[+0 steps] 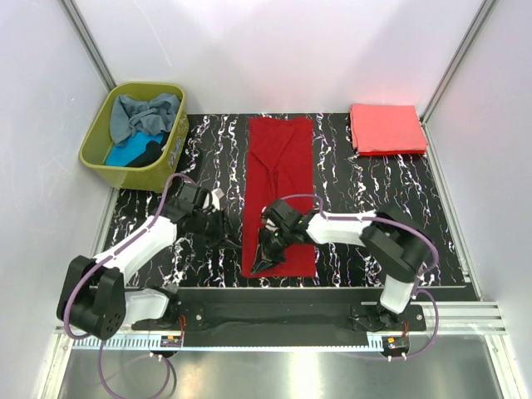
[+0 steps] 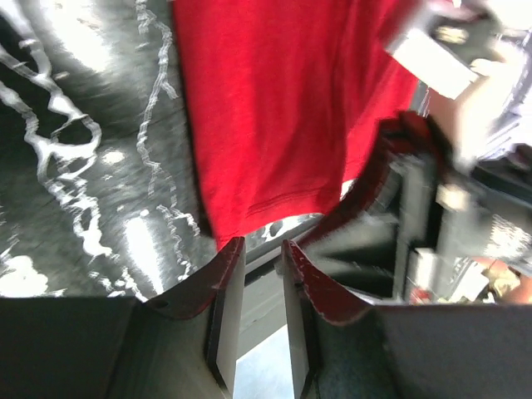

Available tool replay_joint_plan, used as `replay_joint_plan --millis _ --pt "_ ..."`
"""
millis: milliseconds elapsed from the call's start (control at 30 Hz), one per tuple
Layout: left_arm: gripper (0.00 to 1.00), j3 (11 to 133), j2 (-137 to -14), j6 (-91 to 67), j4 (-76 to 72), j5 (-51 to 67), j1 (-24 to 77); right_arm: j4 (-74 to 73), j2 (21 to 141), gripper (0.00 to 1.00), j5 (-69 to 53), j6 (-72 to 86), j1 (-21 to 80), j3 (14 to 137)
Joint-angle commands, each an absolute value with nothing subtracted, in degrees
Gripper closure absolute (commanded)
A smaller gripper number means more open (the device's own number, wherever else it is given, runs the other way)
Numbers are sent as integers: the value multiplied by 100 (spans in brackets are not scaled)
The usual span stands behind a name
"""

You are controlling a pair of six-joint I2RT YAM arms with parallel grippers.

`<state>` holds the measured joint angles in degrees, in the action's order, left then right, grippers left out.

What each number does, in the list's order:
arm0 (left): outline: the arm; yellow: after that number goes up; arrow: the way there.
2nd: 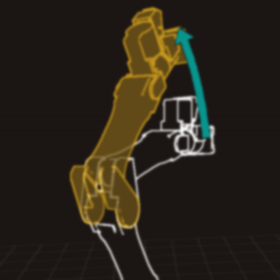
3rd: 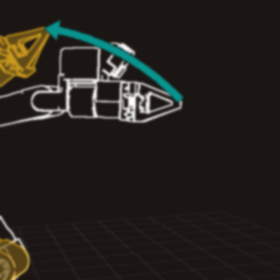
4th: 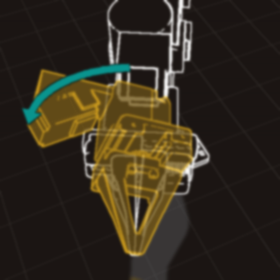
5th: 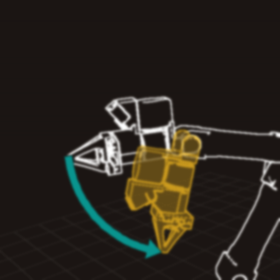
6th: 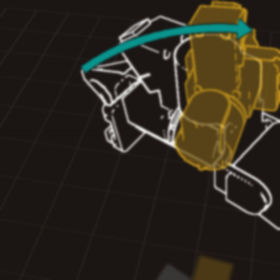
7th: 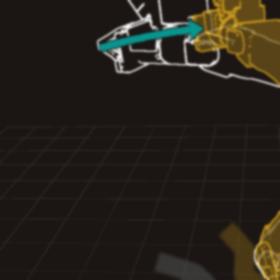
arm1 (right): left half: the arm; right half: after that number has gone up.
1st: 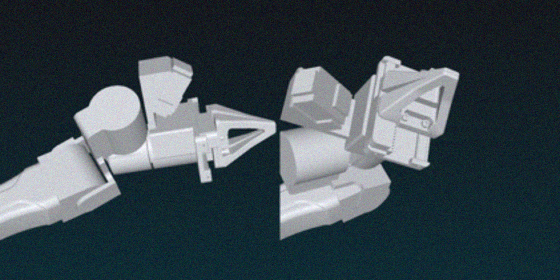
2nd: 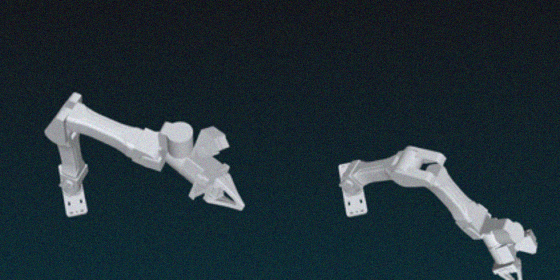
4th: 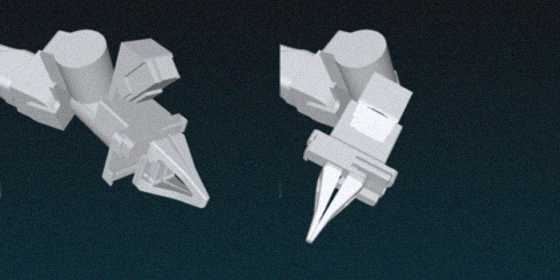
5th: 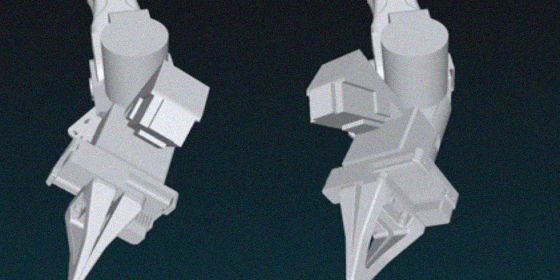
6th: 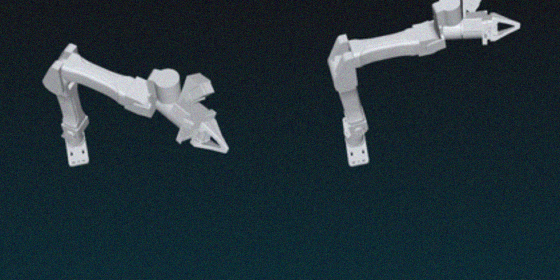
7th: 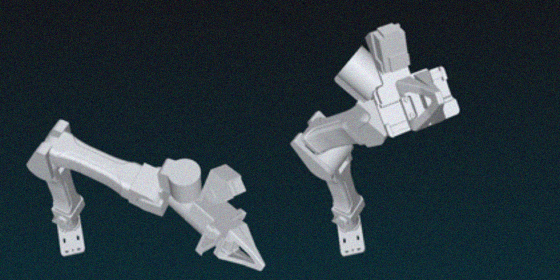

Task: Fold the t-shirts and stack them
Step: Fold the tshirt

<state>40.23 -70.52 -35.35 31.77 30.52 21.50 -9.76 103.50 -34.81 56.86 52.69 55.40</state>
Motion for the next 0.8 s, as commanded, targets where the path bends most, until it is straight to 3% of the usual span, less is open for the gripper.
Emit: replay_joint_plan --millis 0,500,667,767 --pt "72 3964 -7224 -3718 2497 3427 2302 -1221 9818 91 -3217 5608 5116 5520" --pt "78 2910 -8489 -3990 1810 3165 2988 -1134 9976 91 -2971 5247 4755 4316" --pt "78 3049 -8122 -3929 2459 2892 2988 -1186 9484 89 -2996 5361 4580 4113" --pt "74 3304 -7525 -3937 2741 2909 2997 -1572 8880 81 -2954 5353 4509 4227"
